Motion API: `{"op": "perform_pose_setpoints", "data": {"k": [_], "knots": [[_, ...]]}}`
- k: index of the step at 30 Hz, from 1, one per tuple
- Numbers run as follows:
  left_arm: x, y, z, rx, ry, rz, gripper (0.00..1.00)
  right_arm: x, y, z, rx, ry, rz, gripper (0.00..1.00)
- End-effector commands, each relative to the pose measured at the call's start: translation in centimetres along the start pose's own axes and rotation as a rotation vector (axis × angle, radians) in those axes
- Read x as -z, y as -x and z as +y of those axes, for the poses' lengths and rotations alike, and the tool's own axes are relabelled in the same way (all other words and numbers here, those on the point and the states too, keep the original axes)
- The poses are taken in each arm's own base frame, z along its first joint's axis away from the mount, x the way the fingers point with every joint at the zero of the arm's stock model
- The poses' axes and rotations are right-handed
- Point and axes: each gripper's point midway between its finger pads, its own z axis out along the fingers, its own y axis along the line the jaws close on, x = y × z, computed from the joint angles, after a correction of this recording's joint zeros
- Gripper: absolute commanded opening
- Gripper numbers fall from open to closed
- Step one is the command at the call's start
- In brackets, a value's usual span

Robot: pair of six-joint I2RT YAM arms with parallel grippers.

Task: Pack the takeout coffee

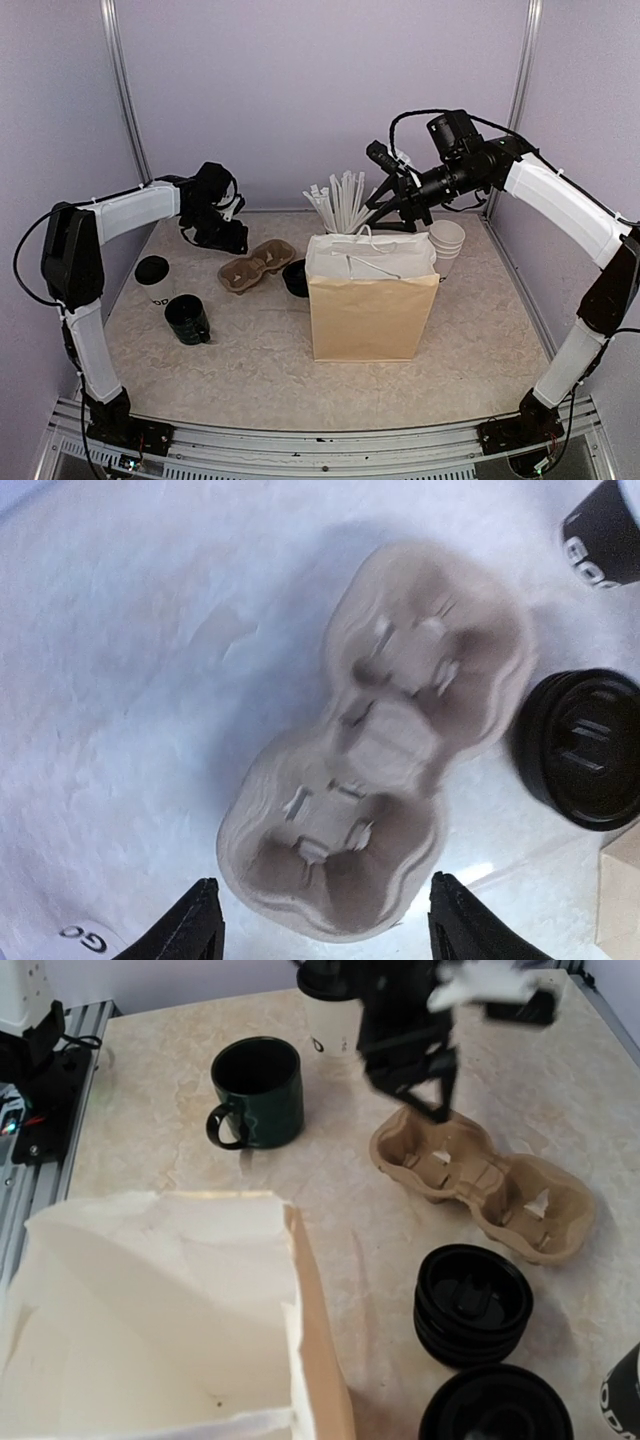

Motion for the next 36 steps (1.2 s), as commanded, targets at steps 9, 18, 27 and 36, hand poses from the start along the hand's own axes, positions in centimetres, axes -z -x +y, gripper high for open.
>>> {"op": "perform_pose_setpoints", "data": {"k": [9, 18, 27, 36], "knots": [[-3.4, 4.1, -4.4, -0.210, -0.117, 0.040, 0.53, 1.1, 0.2, 1.5, 0.022, 0.020, -0.004, 0.61], [-4.5, 3.7, -4.3, -0.237, -0.098, 0.081, 0.52, 0.8, -0.2, 1.6, 0.016, 0.027, 0.004, 0.61], [-5.6, 3.1, -4.5, -0.242, -0.120, 0.110, 0.48, 0.7, -0.2, 1.3, 0.016, 0.024, 0.006, 0.61], [-6.7, 2.8, -4.5, -0.249, -0.124, 0.127, 0.46, 0.7, -0.4, 1.4, 0.011, 0.027, 0.009, 0.61]]}}
